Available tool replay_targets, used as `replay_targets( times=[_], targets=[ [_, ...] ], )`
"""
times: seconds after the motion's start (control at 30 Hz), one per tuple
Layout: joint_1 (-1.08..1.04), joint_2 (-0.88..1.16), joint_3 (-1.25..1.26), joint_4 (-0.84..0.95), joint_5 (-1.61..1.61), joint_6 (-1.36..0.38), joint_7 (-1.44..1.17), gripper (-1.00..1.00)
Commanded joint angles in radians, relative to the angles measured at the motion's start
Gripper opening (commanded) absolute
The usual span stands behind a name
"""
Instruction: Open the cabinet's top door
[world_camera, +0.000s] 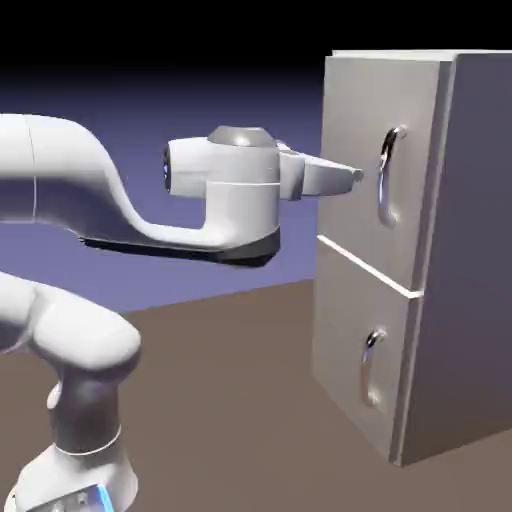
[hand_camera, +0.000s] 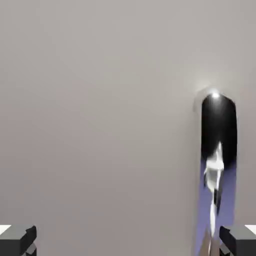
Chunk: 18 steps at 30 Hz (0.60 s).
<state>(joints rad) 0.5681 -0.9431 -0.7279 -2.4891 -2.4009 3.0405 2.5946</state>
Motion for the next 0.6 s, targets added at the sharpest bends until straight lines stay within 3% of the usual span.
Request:
replay_targets(
  times=[0.0, 0.23, 0.47, 0.5, 0.57],
  targets=[
    [0.010, -0.007, -0.013, 0.006, -0.044, 0.000, 0.034, 0.00],
    [0.081, -0.054, -0.105, 0.046, -0.348, 0.001, 0.269, 0.00],
    [0.256, 0.029, -0.206, 0.156, -0.399, -0.058, 0.303, 0.00],
    [0.256, 0.030, -0.206, 0.156, -0.399, -0.058, 0.303, -1.00],
    [0.220, 0.033, -0.179, 0.133, -0.379, -0.074, 0.303, -1.00]
  ],
)
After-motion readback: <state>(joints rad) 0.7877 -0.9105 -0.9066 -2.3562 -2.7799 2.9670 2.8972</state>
